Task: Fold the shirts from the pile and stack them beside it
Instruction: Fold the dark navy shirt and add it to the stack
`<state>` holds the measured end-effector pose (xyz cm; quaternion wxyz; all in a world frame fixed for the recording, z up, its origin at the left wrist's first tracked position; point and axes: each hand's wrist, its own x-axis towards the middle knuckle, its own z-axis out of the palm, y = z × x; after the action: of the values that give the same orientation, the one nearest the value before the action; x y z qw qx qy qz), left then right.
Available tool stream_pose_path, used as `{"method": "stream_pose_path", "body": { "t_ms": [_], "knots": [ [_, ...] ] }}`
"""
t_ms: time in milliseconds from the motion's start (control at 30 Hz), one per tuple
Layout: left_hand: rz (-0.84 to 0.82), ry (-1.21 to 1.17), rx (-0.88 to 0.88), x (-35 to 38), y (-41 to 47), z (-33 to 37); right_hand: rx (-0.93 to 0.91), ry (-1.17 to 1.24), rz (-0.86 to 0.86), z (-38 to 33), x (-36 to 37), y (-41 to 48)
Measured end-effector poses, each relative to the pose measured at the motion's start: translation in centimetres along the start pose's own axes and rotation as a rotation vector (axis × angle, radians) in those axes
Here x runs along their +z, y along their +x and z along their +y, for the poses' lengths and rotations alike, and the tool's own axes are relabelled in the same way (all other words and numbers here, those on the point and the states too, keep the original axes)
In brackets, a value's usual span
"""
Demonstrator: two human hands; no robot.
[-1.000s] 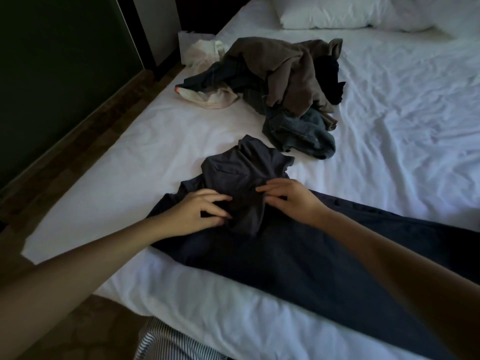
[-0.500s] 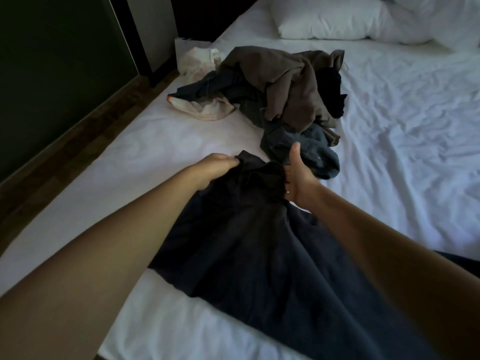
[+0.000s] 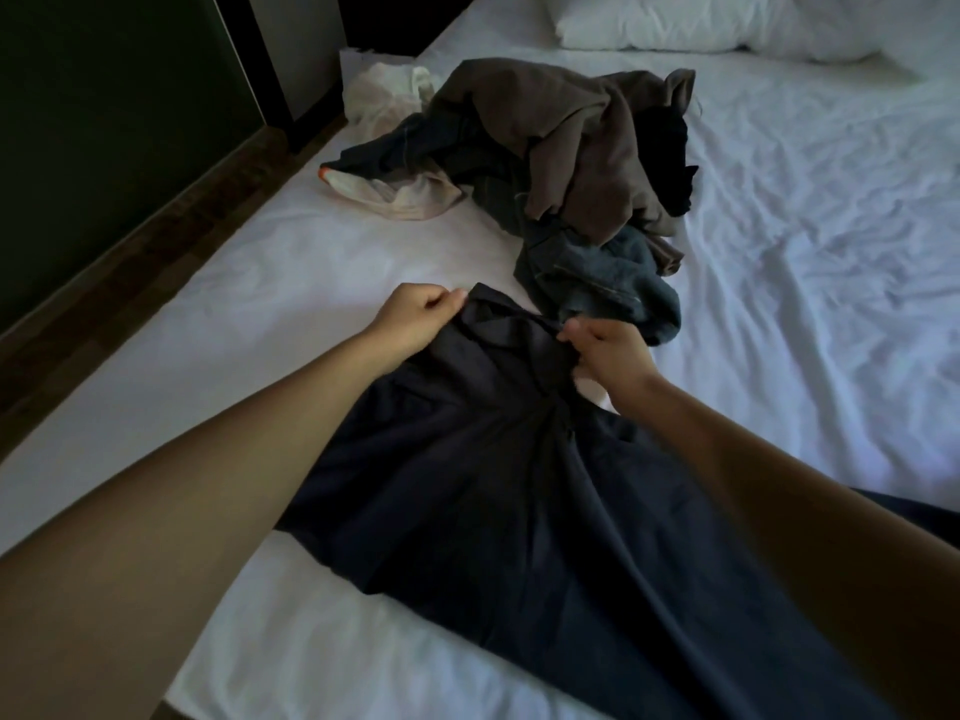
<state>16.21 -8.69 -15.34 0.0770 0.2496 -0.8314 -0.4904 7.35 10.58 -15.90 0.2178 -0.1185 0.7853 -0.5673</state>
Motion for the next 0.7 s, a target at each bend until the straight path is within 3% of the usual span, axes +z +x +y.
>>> {"method": "stream_pose_path", "body": {
  "t_ms": [100, 200, 300, 400, 600, 700],
  "knots": [
    [0.074, 0.048, -0.111, 0.0, 0.4, 0.0, 0.009, -0.046, -0.151, -0.2, -0.1, -0.3],
    [-0.064, 0.077, 0.002, -0.5, 0.4, 0.7, -0.053, -0.255, -0.183, -0.3, -0.1, -0.2],
    [-0.353, 0.231, 0.258, -0.9, 0.2, 1.6, 0.079, 0.017, -0.149, -0.3, -0.2, 0.0],
    [-0.574, 0.517, 0.369, -1.2, 0.8, 2.5, 0.177, 0.247, -0.183, -0.4, -0.9, 0.3],
    [-0.454, 0.817, 0.443, -3.1, 2.9, 3.6, 0.242, 0.3, -0.249, -0.7, -2.2, 0.4],
    [-0.311, 0.74, 0.375, -3.7, 3.6, 4.6, 0.2, 0.276, -0.174, -1.2, -2.1, 0.1]
  ]
}}
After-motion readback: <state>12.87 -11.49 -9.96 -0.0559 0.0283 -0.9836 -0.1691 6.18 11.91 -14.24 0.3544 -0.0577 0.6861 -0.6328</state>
